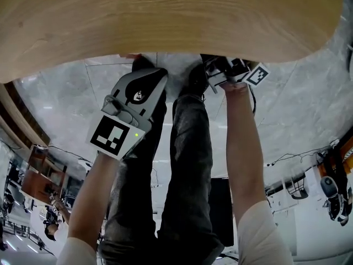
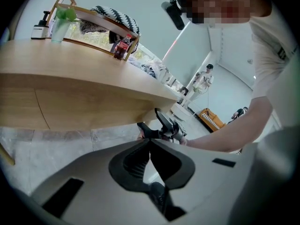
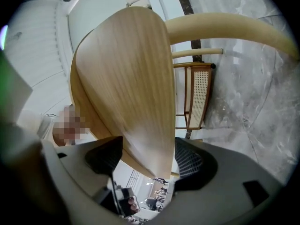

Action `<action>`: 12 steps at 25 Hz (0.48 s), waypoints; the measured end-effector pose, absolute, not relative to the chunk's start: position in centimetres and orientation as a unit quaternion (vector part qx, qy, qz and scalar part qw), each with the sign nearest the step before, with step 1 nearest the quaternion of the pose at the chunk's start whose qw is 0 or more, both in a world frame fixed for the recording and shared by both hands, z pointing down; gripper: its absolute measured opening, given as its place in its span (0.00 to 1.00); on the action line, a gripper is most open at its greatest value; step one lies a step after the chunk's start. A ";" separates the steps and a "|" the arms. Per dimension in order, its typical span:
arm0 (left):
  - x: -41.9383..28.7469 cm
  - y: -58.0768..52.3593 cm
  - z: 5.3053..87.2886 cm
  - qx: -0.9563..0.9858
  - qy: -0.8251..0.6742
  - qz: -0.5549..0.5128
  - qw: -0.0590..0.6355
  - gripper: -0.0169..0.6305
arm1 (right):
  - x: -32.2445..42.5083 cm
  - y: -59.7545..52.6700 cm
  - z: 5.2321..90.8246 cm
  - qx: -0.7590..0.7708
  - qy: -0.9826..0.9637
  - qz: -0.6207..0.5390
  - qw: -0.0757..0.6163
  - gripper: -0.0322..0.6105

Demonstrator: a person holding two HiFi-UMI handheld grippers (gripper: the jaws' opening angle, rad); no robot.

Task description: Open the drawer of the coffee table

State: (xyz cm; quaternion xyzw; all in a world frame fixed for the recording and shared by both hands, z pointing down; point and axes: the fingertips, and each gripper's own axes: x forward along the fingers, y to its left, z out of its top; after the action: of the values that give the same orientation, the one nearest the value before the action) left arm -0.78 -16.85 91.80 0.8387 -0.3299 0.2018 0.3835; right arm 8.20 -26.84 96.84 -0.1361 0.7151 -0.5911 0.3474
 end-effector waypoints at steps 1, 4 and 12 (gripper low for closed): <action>-0.8 -16.7 92.1 0.839 -0.329 0.204 0.383 0.06 | 8.1 -26.9 96.8 -0.135 0.717 -0.590 0.346 0.61; -0.7 -15.9 92.9 0.839 -0.329 0.207 0.380 0.06 | 8.2 -26.9 96.7 -0.136 0.722 -0.579 0.352 0.61; 0.1 -13.5 93.7 0.849 -0.328 0.202 0.363 0.06 | 8.1 -26.2 96.2 -0.125 0.735 -0.565 0.355 0.61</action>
State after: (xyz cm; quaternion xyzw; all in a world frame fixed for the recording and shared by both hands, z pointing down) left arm 0.09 -13.51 93.65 0.8487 -0.3278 0.2016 0.3627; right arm 8.14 -26.16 96.21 -0.1247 0.7347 -0.5648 0.3545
